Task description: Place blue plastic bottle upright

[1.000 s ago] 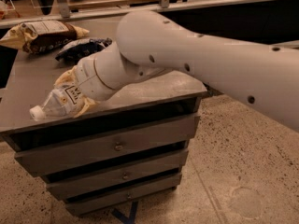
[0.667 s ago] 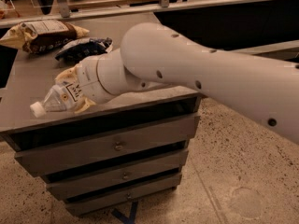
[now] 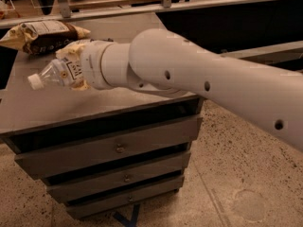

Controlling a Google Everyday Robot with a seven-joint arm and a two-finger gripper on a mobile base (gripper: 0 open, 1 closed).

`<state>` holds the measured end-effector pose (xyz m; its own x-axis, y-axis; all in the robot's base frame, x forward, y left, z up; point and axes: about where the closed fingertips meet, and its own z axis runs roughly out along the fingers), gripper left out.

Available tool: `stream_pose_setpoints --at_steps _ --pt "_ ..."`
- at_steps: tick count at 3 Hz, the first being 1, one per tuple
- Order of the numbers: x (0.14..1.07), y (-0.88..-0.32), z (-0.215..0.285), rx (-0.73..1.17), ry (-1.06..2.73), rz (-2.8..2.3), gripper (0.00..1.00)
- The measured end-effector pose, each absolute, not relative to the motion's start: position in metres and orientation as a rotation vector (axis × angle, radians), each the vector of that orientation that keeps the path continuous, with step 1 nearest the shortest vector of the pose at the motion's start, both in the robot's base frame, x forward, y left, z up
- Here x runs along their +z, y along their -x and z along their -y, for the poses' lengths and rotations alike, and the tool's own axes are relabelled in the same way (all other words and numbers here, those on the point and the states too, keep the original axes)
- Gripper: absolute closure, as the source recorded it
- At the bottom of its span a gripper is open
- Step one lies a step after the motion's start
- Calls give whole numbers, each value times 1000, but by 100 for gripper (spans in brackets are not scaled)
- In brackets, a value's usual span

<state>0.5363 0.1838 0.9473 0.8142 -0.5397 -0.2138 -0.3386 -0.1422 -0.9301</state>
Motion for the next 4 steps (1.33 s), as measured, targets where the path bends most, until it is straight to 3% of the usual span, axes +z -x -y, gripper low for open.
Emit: stream_pose_setpoints --at_steps 2,4 --pt "968 -561 -157 -248 1501 -871 100" --pt "976 -617 -52 -373 1110 -1069 100"
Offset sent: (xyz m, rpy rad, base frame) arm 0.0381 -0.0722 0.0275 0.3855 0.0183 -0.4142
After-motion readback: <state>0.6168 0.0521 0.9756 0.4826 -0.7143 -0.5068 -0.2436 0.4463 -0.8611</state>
